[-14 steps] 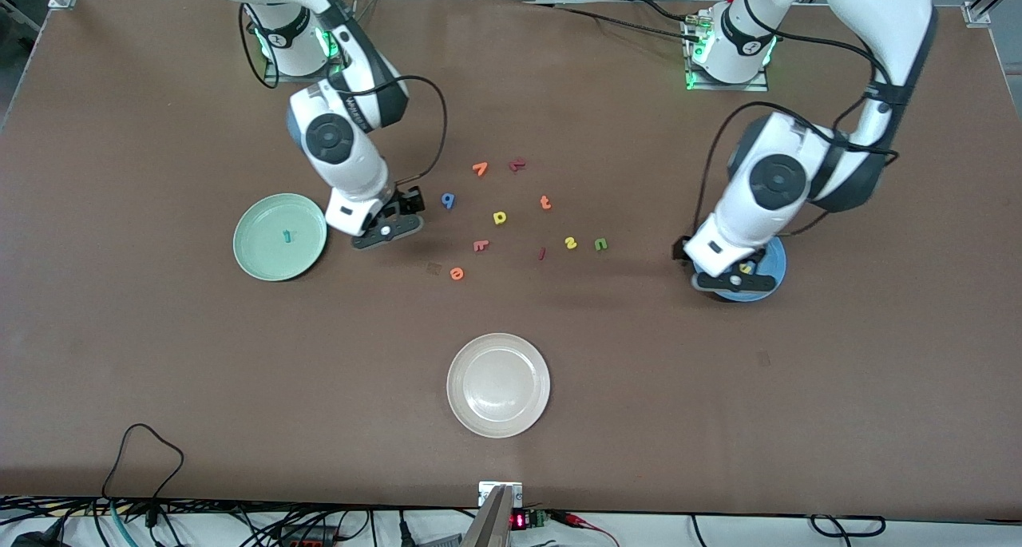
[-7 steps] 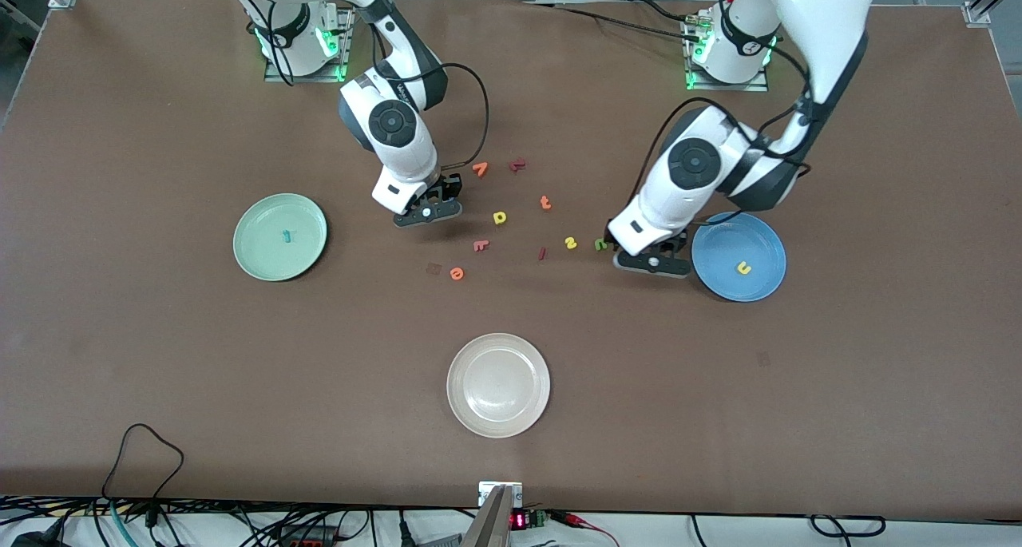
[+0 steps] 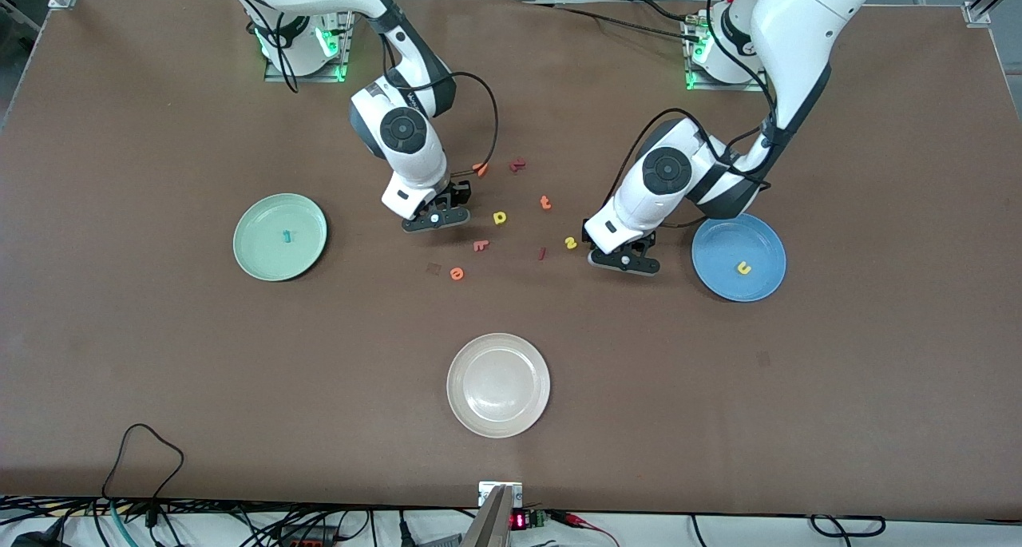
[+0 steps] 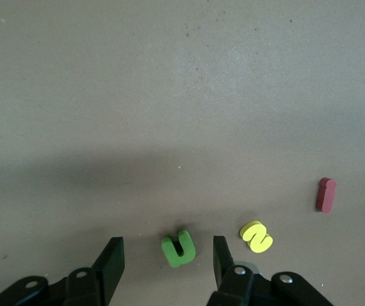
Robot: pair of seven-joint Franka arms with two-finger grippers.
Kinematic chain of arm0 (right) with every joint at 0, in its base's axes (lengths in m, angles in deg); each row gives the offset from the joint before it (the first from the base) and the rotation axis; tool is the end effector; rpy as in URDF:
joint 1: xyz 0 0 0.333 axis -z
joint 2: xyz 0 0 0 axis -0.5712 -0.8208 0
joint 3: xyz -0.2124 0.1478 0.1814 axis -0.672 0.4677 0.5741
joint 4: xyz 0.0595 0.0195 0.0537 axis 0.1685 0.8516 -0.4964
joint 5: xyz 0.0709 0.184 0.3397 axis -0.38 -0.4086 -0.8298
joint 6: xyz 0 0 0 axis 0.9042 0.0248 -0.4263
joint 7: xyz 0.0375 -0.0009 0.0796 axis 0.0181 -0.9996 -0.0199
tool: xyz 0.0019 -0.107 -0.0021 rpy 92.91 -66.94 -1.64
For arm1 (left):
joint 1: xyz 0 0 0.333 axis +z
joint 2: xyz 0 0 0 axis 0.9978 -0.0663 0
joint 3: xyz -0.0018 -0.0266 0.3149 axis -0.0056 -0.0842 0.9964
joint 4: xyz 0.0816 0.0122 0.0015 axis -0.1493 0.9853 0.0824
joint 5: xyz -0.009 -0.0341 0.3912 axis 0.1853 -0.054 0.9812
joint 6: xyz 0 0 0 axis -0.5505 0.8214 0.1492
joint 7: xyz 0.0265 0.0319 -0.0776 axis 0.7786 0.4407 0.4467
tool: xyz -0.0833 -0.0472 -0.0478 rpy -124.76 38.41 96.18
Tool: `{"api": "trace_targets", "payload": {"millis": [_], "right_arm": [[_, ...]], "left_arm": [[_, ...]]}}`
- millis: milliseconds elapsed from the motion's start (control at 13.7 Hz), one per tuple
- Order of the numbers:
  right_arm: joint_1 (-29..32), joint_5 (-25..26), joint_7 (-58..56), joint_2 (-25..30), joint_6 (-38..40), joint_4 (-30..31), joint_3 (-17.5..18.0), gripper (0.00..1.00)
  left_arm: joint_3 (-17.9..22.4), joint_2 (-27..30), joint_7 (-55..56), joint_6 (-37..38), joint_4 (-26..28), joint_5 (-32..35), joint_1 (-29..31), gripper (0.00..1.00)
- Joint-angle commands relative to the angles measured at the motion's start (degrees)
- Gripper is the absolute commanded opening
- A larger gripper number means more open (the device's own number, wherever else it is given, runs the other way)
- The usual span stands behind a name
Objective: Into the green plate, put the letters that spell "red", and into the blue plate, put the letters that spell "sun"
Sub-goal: 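Move both grippers back over the remaining letters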
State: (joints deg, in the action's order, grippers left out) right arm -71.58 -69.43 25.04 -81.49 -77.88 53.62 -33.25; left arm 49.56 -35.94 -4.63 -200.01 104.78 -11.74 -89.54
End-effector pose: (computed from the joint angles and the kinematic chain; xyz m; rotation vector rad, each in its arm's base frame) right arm 0.4407 0.3802 0.1973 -3.1055 -0.3126 0.1051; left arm 0.5166 -0.3108 0.2087 3.0323 -0.1855 -0.0472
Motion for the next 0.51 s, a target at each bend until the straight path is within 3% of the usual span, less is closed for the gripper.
{"api": "trace_targets", "payload": {"millis": [0,291,437], "right_arm": [[-1.9,-0.6,2.3,-1.9,0.0,-1.8,-0.5,0.50],[-1.9,-0.5,2.1,-1.9,0.5,-1.6,-0.5,0.51],[-2.2,-0.4,1.9,-1.9,0.8,-1.2,-0.5,0.51]], "left_arm": [[0.0,-1.3,1.3,-1.8,0.7,0.5,-0.1,0.63],[0.1,-2.6,1.3,-7.0,3.4,0.5,-0.2,0.63],[0.2,-2.6,1.3,-7.3,3.5,0.6,-0.1,0.56]]}}
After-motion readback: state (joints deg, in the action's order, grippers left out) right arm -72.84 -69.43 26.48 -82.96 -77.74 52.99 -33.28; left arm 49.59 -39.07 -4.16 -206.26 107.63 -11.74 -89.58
